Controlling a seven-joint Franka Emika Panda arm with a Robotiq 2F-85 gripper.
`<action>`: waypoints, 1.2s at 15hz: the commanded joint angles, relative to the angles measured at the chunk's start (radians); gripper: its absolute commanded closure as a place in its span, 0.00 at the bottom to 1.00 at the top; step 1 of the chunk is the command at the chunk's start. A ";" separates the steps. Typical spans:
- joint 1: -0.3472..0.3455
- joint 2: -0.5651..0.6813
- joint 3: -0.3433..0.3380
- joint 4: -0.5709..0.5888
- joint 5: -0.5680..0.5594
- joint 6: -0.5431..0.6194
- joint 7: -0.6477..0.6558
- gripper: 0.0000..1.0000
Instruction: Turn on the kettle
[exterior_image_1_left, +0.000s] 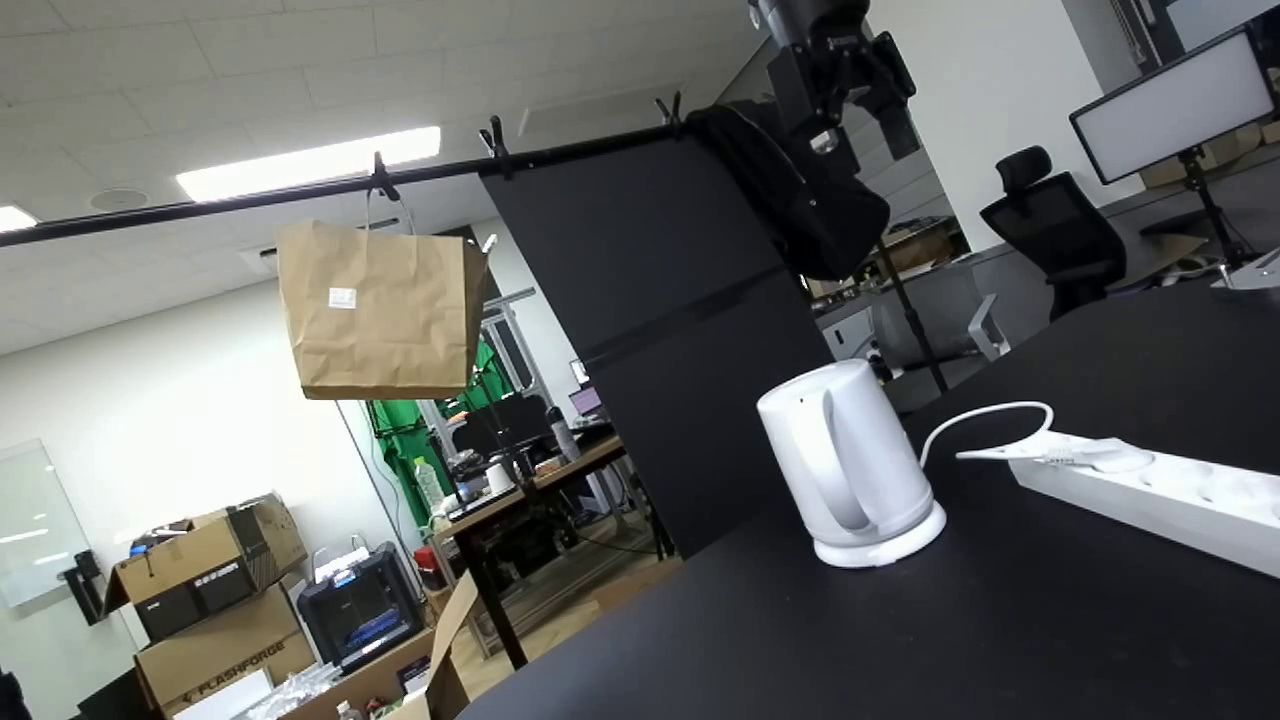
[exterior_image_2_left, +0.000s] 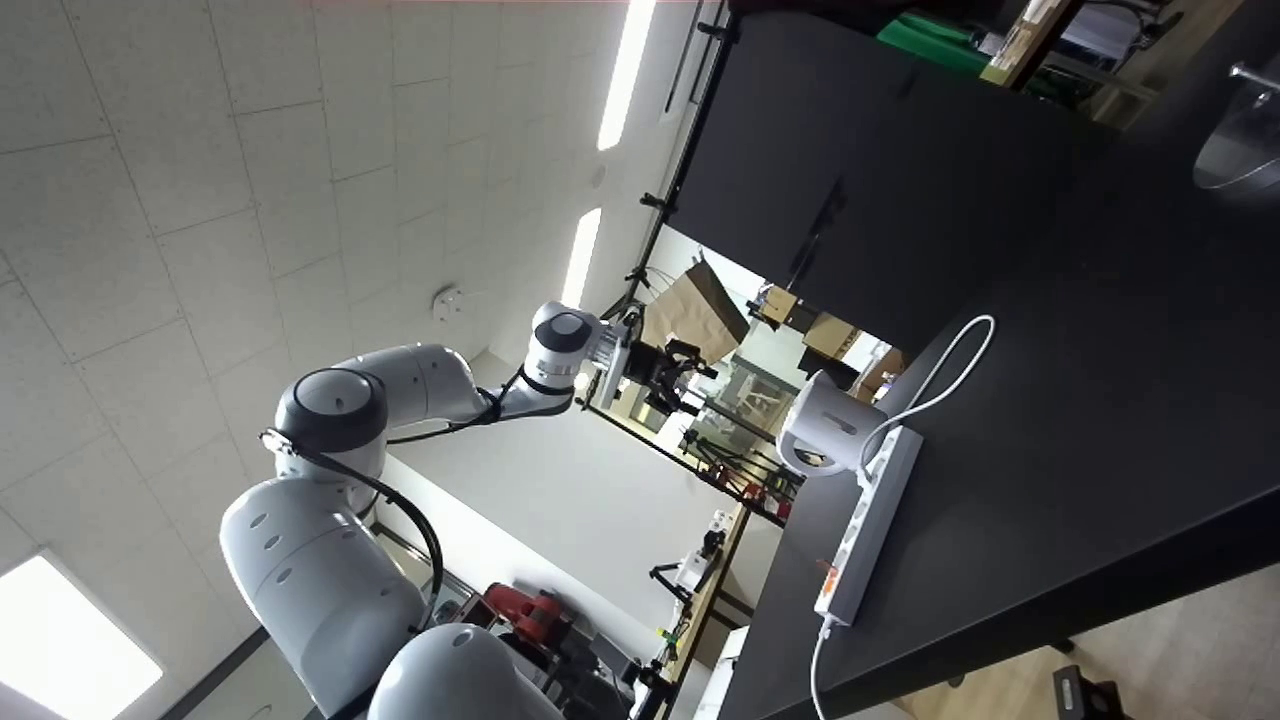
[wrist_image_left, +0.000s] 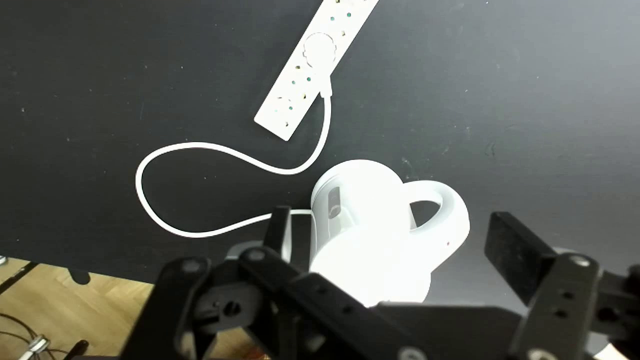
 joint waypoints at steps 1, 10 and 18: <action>0.007 0.000 -0.007 0.003 0.001 -0.003 -0.001 0.00; 0.061 0.179 -0.007 0.184 -0.150 -0.038 -0.022 0.25; 0.189 0.404 -0.026 0.413 -0.362 -0.096 -0.076 0.81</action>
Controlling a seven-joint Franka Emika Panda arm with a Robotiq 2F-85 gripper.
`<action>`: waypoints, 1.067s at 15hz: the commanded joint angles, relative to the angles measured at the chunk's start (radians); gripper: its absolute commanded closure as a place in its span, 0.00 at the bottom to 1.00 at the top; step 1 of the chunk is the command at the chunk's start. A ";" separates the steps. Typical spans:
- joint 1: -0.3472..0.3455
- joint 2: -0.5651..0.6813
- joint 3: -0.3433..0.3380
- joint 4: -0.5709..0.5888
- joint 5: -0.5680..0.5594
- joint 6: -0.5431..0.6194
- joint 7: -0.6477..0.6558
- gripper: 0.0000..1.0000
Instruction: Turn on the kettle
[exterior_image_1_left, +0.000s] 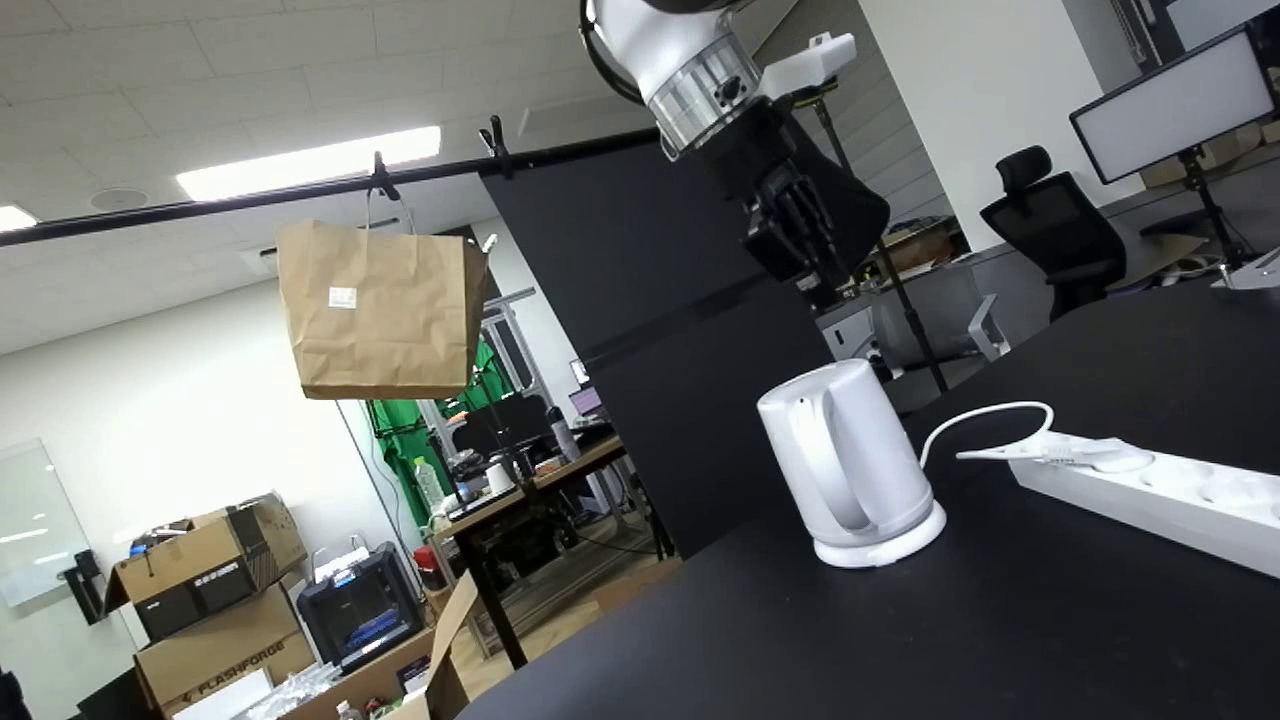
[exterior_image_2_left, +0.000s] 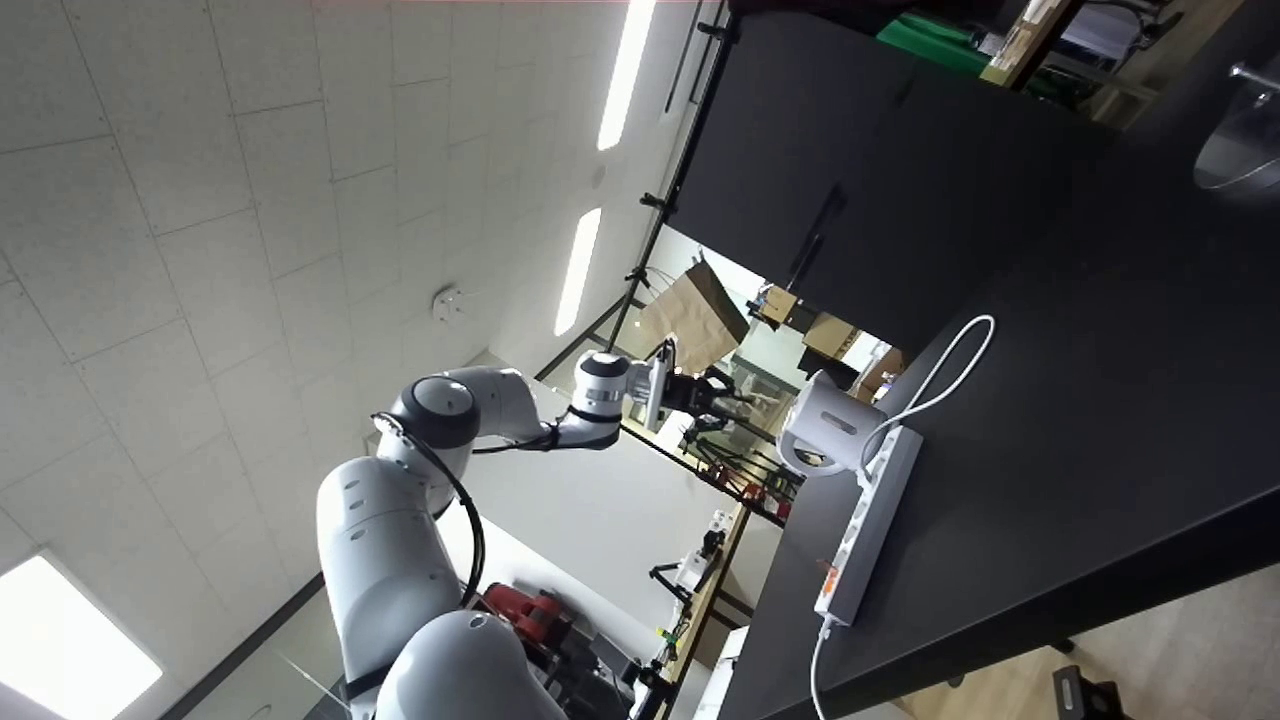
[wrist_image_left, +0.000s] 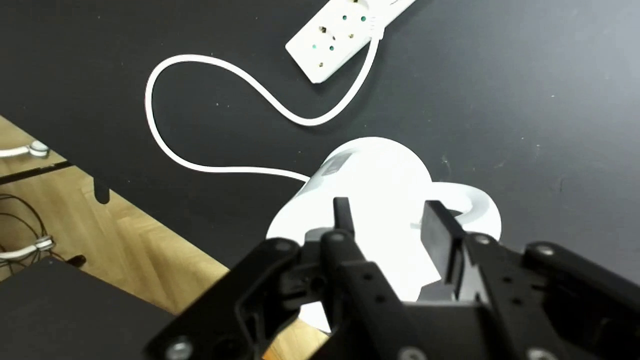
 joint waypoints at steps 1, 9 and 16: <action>0.050 0.099 -0.023 0.145 -0.066 -0.052 -0.050 0.89; 0.084 0.209 -0.020 0.262 -0.070 -0.036 -0.131 1.00; 0.094 0.271 -0.011 0.321 -0.028 -0.036 -0.150 1.00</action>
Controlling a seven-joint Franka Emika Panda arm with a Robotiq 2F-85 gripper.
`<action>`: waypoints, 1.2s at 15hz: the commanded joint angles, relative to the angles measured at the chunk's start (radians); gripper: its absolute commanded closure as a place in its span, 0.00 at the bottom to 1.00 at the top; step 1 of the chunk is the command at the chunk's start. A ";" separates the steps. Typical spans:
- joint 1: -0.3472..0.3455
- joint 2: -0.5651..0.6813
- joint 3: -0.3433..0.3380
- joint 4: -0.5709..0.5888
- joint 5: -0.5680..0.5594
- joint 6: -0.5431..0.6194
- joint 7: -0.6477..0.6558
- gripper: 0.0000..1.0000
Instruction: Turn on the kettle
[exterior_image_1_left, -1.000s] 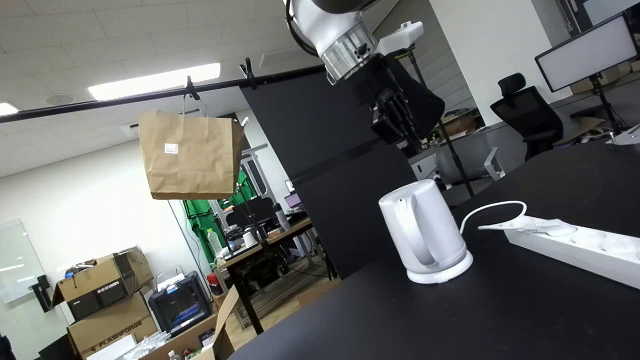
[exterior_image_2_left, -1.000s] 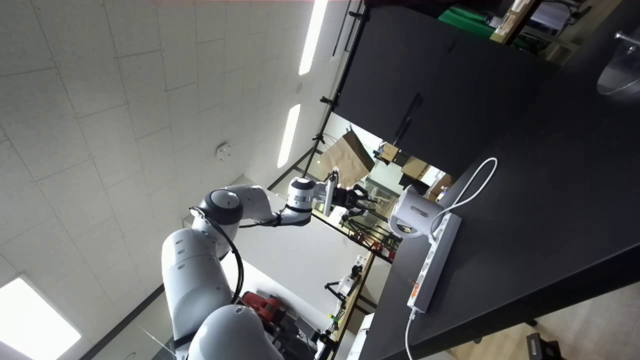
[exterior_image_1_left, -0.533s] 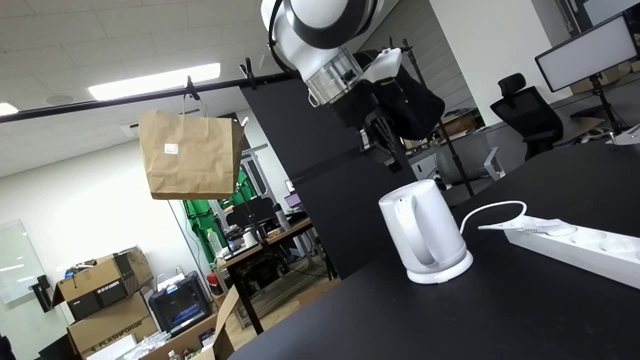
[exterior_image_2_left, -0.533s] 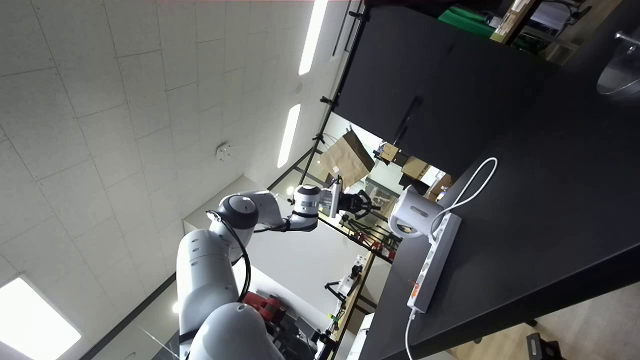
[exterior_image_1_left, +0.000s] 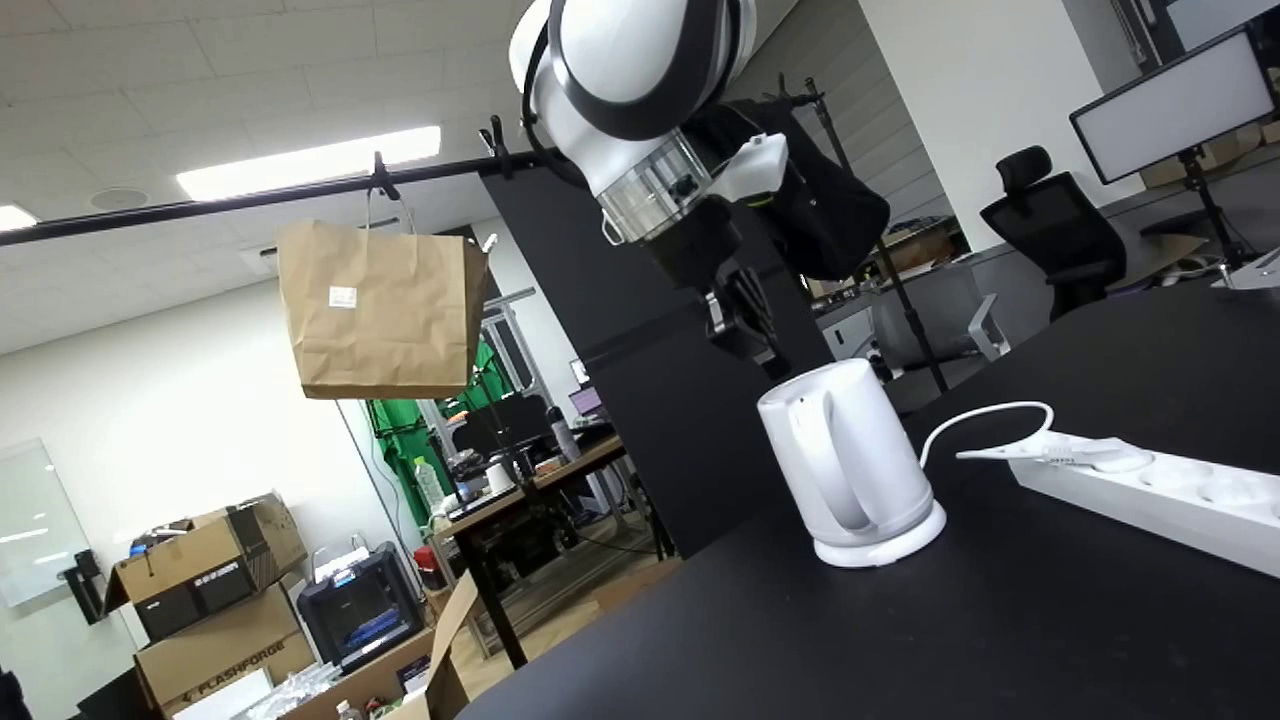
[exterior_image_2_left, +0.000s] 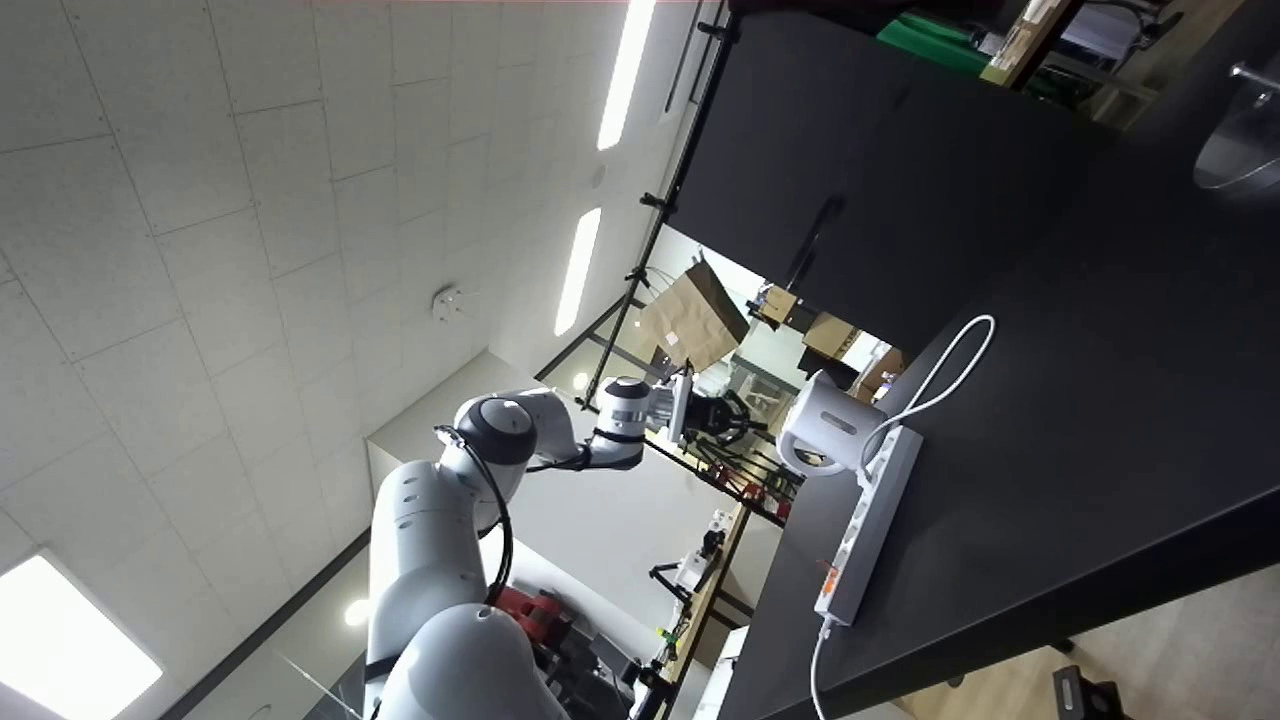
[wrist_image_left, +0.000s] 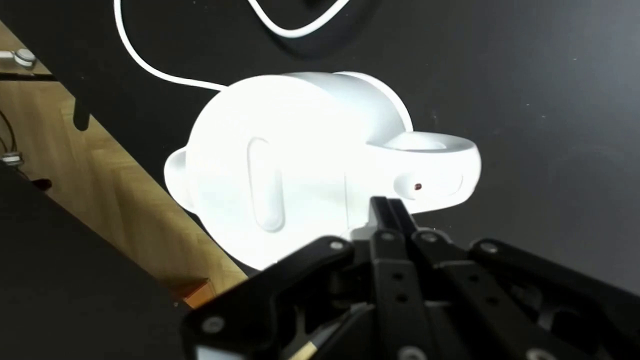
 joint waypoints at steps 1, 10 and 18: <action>0.006 0.047 0.000 0.076 0.038 -0.030 -0.021 1.00; 0.009 0.079 -0.004 0.121 0.082 -0.075 -0.025 1.00; 0.005 0.088 -0.005 0.136 0.100 -0.101 -0.021 1.00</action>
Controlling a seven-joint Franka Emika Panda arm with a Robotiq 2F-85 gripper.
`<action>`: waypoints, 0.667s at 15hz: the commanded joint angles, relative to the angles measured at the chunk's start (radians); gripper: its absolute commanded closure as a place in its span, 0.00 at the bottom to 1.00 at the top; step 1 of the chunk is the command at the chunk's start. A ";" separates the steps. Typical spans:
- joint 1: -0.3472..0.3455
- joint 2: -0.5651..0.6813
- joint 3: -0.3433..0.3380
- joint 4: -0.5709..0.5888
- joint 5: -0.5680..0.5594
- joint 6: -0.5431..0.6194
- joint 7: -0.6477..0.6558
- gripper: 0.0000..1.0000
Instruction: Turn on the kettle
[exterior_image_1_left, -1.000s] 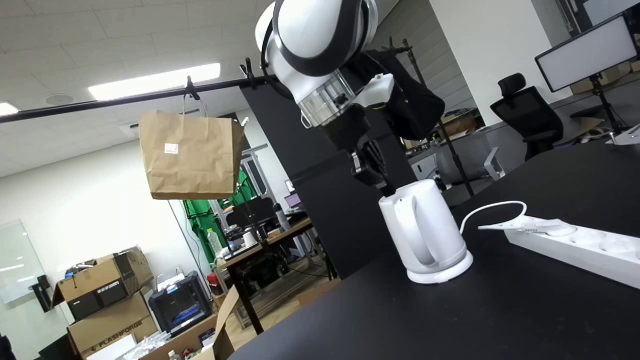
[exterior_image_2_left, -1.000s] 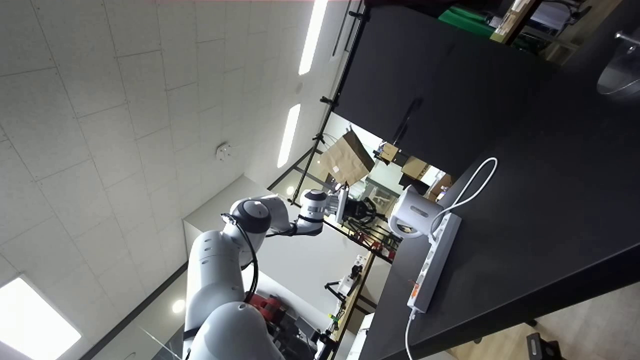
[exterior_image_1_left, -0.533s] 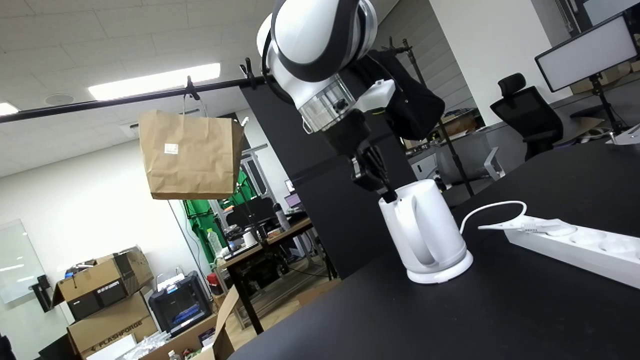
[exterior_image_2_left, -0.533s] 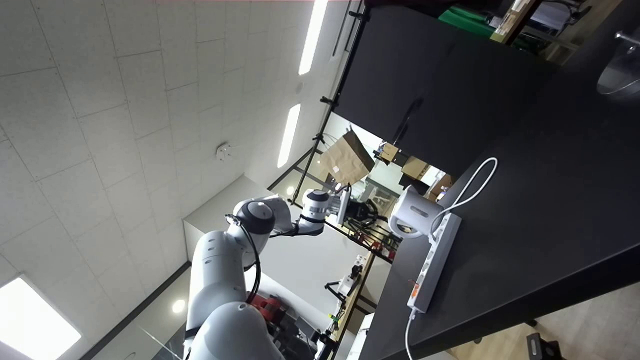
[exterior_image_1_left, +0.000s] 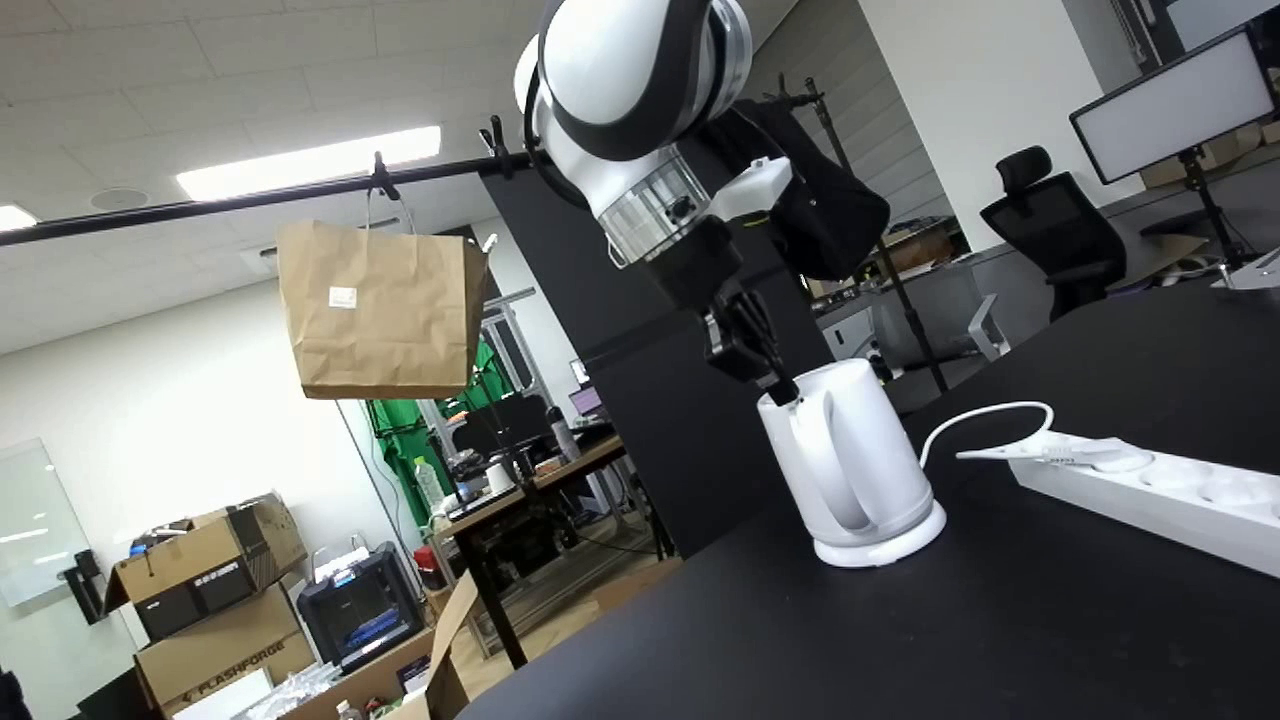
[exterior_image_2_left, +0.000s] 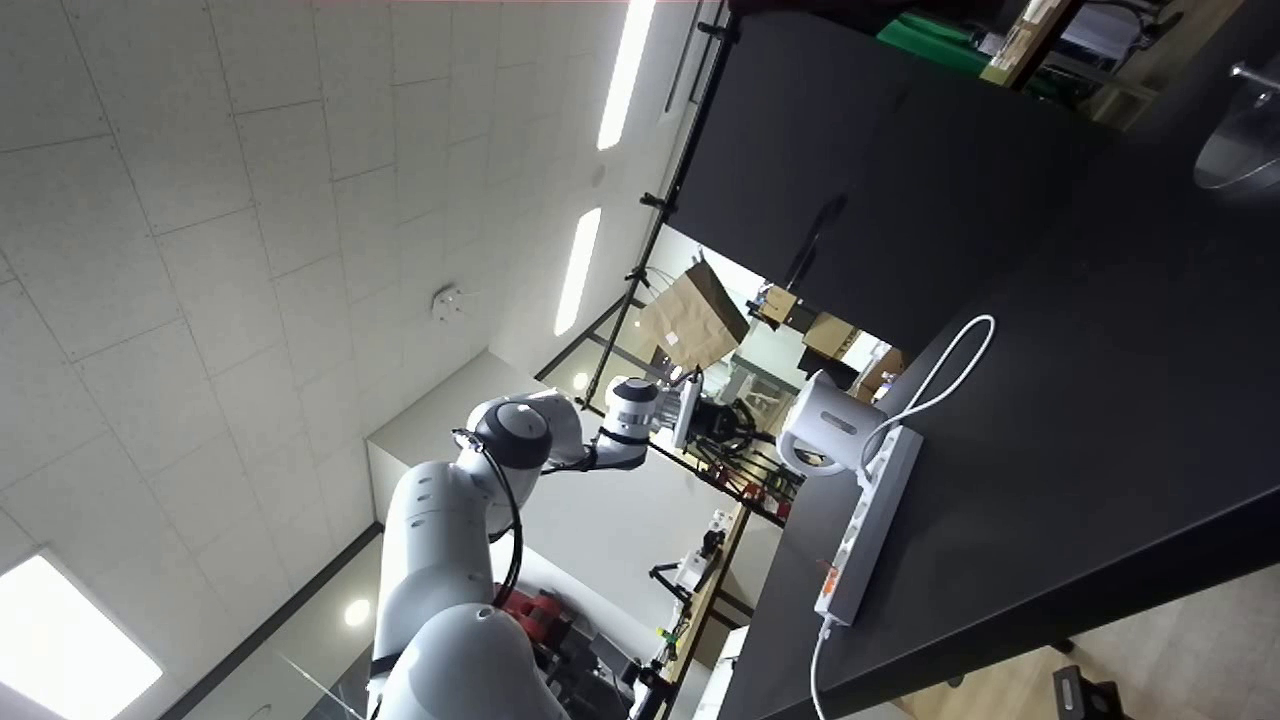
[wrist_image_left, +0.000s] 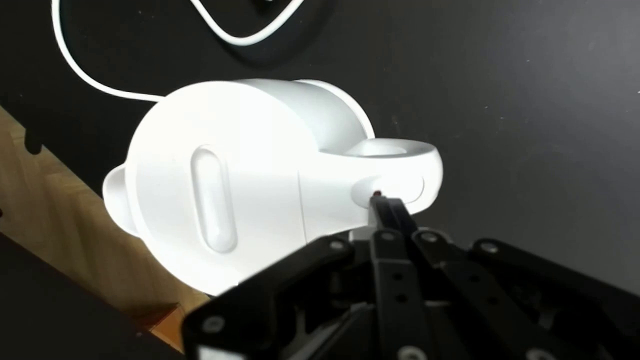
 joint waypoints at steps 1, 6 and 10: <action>-0.005 0.023 0.000 0.050 0.013 -0.031 -0.005 1.00; -0.009 0.031 -0.007 0.058 0.023 -0.038 -0.008 1.00; -0.026 0.033 0.002 0.053 0.042 -0.036 -0.004 1.00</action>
